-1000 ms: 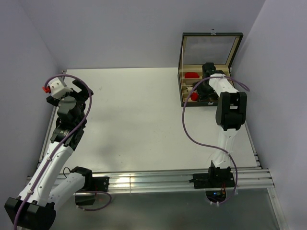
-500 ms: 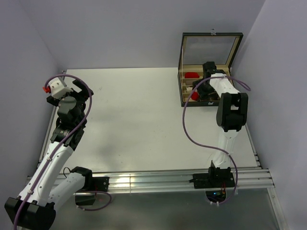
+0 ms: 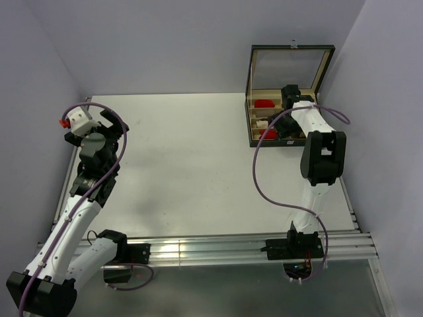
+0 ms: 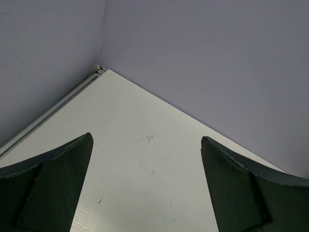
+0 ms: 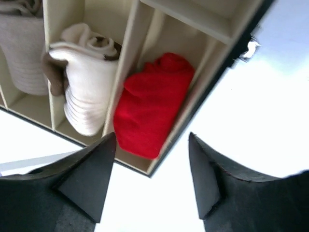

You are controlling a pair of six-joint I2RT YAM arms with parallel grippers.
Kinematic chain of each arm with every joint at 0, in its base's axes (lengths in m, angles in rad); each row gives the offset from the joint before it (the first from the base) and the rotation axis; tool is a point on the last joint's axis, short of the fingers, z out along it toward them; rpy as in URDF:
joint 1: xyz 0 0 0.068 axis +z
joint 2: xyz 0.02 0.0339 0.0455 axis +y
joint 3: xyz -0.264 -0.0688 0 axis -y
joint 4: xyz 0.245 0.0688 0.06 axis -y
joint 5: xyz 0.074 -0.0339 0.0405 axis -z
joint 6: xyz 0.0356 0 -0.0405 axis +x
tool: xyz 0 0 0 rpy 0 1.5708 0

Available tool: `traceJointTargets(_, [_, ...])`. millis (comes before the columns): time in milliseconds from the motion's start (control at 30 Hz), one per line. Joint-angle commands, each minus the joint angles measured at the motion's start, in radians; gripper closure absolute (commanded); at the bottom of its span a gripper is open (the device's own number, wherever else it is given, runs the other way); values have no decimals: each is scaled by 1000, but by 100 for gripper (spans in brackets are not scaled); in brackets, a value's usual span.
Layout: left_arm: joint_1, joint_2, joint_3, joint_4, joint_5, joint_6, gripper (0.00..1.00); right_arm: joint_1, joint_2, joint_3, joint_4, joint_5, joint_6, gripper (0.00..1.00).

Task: Roll the socks
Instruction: Place the sock in the storage box, then reset both arms

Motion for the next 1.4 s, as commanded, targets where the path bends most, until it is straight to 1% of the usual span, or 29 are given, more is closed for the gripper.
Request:
traceJointTargets(0, [-4,0,-7,41,-11,22,1,4,-87,-3,-38,38,-33,34])
traceJointTargets(33, [-4,-1,-7,41,-11,22,0,4,-90,6,-43,44,-36,37])
traceJointTargets(67, [-4,0,-7,41,-11,22,1,30,-96,6,-44,58,-39,40])
traceJointTargets(100, [-4,0,-7,41,-8,22,1,33,-105,5,-29,72,-52,47])
traceJointTargets(200, [-4,0,-5,41,-7,22,1,41,-153,-24,24,64,-81,60])
traceJointTargets(267, [-4,-3,-5,39,-14,24,1,43,-174,-46,43,67,-107,63])
traceJointTargets(367, [-4,-6,0,33,-14,22,1,43,-252,-95,95,79,-190,63])
traceJointTargets(400, [-4,-8,3,32,-14,22,1,43,-309,-112,133,84,-246,61])
traceJointTargets(467, [-4,-15,6,24,-13,21,1,44,-378,-166,163,119,-294,58])
traceJointTargets(500, [-4,-20,13,16,-14,18,1,43,-453,-184,195,130,-353,55])
traceJointTargets(667, [-4,-57,52,-23,-36,2,1,43,-689,-255,235,237,-535,49])
traceJointTargets(700, [-4,-60,64,-40,-39,-2,1,43,-769,-262,244,250,-588,47])
traceJointTargets(767, [-2,-69,91,-122,-46,-14,1,43,-855,-297,262,274,-645,44])
traceJointTargets(800, [-2,-72,125,-148,-45,-21,1,43,-942,-310,279,282,-689,42])
traceJointTargets(867, [-2,-84,174,-229,-36,-31,1,43,-1033,-362,302,297,-746,37])
traceJointTargets(900, [-2,-90,191,-260,-30,-33,0,43,-1123,-380,327,293,-768,35])
traceJointTargets(967, [-2,-115,236,-333,-8,-40,1,43,-1214,-446,353,291,-805,32])
traceJointTargets(1000, [-2,-126,248,-353,-3,-42,1,43,-1301,-486,368,288,-829,28])
traceJointTargets(1067, [-2,-162,275,-387,16,-34,1,43,-1386,-528,387,281,-862,25])
traceJointTargets(1100, [-2,-175,285,-422,20,-31,1,43,-1460,-561,396,280,-884,23])
traceJointTargets(1167, [-4,-210,306,-459,21,-27,1,46,-1531,-598,403,290,-902,23])
traceJointTargets(1200, [-2,-224,308,-485,15,-24,0,55,-1594,-633,411,291,-917,22])
traceJointTargets(1367, [-4,-299,288,-551,9,-28,0,81,-1751,-736,437,303,-952,21])
